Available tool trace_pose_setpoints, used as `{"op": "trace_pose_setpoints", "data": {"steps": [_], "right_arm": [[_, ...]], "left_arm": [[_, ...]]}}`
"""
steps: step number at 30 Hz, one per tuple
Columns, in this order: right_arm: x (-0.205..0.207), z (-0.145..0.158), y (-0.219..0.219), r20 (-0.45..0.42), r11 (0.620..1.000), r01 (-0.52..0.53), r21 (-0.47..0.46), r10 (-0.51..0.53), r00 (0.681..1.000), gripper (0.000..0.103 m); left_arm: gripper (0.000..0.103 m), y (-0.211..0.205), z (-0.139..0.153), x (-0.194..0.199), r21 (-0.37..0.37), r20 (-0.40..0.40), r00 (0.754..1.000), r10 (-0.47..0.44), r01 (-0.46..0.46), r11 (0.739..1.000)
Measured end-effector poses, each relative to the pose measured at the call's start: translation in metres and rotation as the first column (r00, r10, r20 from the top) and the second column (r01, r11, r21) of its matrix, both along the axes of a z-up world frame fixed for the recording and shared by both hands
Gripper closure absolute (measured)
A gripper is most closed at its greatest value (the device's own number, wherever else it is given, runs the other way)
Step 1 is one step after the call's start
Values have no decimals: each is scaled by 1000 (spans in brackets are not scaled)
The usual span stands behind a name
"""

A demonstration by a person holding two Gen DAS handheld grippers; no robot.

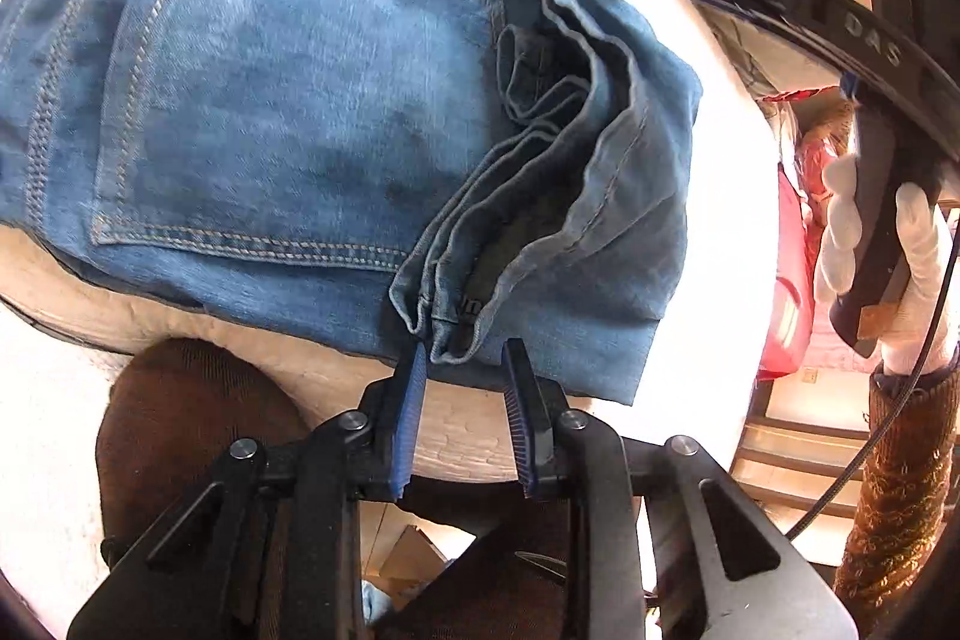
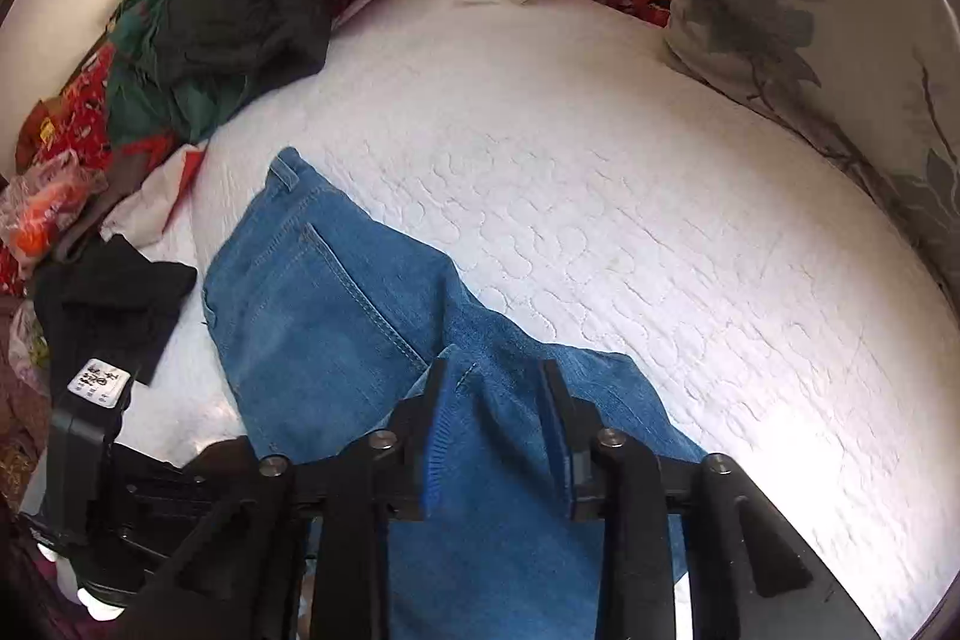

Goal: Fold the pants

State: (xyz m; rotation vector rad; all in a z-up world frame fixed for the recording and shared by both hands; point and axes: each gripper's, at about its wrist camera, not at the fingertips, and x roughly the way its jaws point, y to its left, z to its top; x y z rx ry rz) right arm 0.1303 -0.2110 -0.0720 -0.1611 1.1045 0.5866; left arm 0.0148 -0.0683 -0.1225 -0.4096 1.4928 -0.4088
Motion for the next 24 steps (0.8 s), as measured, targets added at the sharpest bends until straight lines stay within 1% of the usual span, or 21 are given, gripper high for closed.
{"op": "trace_pose_setpoints", "data": {"steps": [2,3,4,5,6,7,9,10,11,12,14,15,18,20,23,24], "right_arm": [[-8,9,-6,12,999,21,42,-21,1000,59],[-11,10,-2,1,999,23,47,-23,1000,59],[-13,9,2,-8,999,24,45,-23,1000,59],[-15,8,9,-14,999,23,38,-22,1000,59],[-16,5,18,-27,1000,12,25,-12,1000,59],[-17,1,28,-43,1000,-7,-6,7,999,59],[-19,-11,53,-50,991,-49,-122,43,998,58],[-19,-19,66,-74,981,-77,-179,65,995,58],[-20,-27,77,-94,966,-104,-236,84,992,58],[-21,-34,88,-102,945,-126,-301,99,990,58],[-24,-50,101,-106,887,-153,-436,118,987,58],[-25,-55,104,-114,867,-161,-471,121,986,58],[-29,-62,104,-122,842,-148,-519,98,988,57],[-32,-65,98,-92,810,-129,-572,93,991,56],[-31,-69,89,-76,794,-81,-602,44,996,56],[-32,-70,86,-57,779,-74,-622,49,997,59]], "left_arm": [[79,7,7,10,14,56,997,48,-49,999],[79,11,7,16,1,54,996,74,-74,997],[79,15,6,23,-38,40,994,98,-96,995],[79,16,3,28,-53,38,993,109,-107,993],[79,15,0,32,-29,48,993,109,-108,994],[79,12,-6,34,-13,37,994,100,-99,995],[79,5,-25,30,-60,-53,995,82,-86,994],[79,2,-32,24,-85,-87,993,77,-85,993],[79,-3,-35,18,-97,-99,993,63,-73,993],[79,-9,-36,11,-98,-97,994,49,-58,994],[79,-11,-36,2,-116,-90,995,52,-62,991],[79,-10,-35,0,-123,-89,995,48,-59,991],[79,1,-33,-2,-154,-89,992,85,-97,983],[79,10,-33,-3,-169,-96,991,96,-111,979],[79,17,-34,-3,-198,-115,988,107,-129,972],[79,18,-33,-3,-201,-112,987,111,-132,971]]}}
